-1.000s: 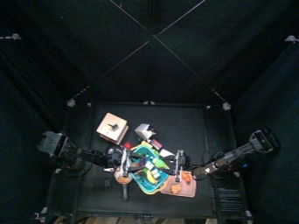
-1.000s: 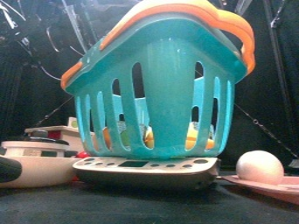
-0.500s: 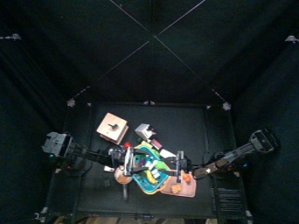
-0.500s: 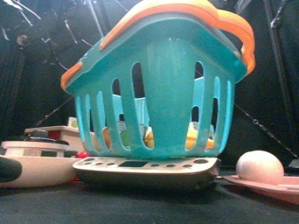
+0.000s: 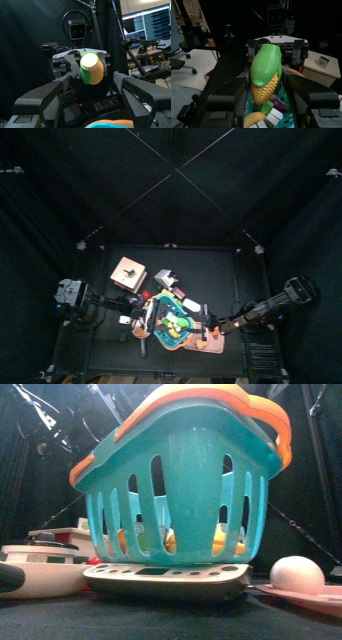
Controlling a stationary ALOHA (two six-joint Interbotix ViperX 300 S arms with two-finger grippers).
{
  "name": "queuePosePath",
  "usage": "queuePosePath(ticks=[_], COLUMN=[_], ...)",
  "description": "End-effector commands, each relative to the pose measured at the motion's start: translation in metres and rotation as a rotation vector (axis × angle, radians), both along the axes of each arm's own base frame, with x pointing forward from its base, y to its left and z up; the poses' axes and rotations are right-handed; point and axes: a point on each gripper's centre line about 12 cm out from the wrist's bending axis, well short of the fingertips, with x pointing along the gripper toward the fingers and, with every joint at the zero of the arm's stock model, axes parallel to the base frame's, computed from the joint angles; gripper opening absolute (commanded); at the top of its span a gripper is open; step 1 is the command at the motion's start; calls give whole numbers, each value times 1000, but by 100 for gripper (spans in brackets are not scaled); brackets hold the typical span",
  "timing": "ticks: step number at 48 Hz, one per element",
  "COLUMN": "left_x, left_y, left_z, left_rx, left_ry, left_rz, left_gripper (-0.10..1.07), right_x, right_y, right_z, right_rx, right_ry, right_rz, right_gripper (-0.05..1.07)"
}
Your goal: Readjust grip on corn
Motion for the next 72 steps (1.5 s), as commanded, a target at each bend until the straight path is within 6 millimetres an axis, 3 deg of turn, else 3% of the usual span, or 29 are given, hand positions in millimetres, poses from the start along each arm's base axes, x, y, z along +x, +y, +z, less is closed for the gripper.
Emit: queuePosePath(ticks=[1, 20, 57, 72], left_x=[5, 21, 30, 31], left_y=[1, -1, -1, 2], left_z=[13, 12, 17, 17], left_rx=[5, 9, 6, -12], left_ry=[-52, -64, -88, -86], left_rz=[9, 10, 13, 30], left_gripper=[103, 103, 102, 92], right_x=[0, 0, 0, 0], right_y=[-1, -2, -2, -2], right_z=[7, 6, 6, 6], right_rx=[3, 2, 5, 5], right_ry=[-21, -18, -17, -17], right_rz=[-1, -4, -7, -7], right_gripper=[77, 77, 77, 77])
